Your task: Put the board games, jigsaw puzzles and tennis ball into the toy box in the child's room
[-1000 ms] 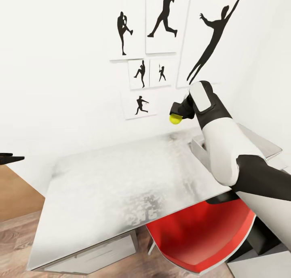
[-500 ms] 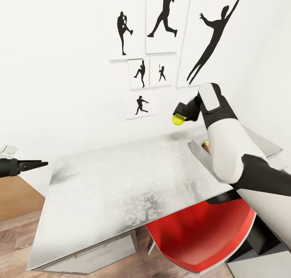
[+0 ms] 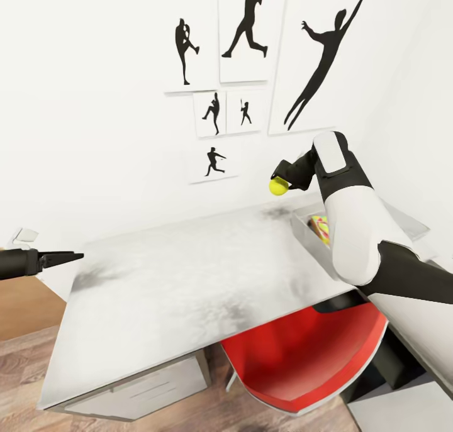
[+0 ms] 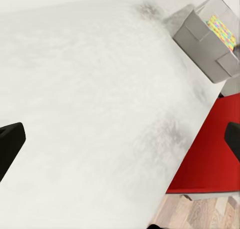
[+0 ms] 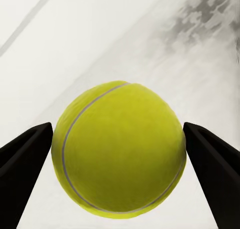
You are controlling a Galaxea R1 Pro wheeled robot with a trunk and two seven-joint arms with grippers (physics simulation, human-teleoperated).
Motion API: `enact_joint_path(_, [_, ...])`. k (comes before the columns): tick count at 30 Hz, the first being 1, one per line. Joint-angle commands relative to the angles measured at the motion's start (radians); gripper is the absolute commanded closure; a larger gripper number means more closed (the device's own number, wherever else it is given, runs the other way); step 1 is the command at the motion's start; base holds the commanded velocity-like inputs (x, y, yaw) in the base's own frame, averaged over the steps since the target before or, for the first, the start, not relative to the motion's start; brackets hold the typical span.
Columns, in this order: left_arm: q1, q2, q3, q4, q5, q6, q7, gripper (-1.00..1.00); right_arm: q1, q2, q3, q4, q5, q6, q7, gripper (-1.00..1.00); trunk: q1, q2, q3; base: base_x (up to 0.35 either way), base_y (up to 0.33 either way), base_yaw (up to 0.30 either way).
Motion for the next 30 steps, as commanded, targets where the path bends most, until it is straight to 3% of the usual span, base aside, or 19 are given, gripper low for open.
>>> enact_joint_path(1, [-0.001,-0.006,0.001,-0.001,-0.011,0.010,-0.010,-1.00,-0.001,0.001,-0.004,-0.001,-0.009,0.001,-0.010,1.00,0.000,-0.001,-0.002,-0.004,-0.082,-0.063])
enact_joint_path(11, [-0.001,-0.021,0.000,-0.003,-0.010,0.010,-0.010,-1.00,-0.001,0.001,0.002,-0.005,-0.008,0.001,-0.010,1.00,0.000,-0.001,-0.011,0.024,-0.077,-0.154])
enact_joint_path(30, [-0.001,-0.021,0.002,-0.014,-0.006,0.010,-0.010,-1.00,-0.001,-0.002,0.006,-0.005,0.007,0.001,-0.013,1.00,0.000,-0.001,-0.012,0.079,-0.161,-0.009])
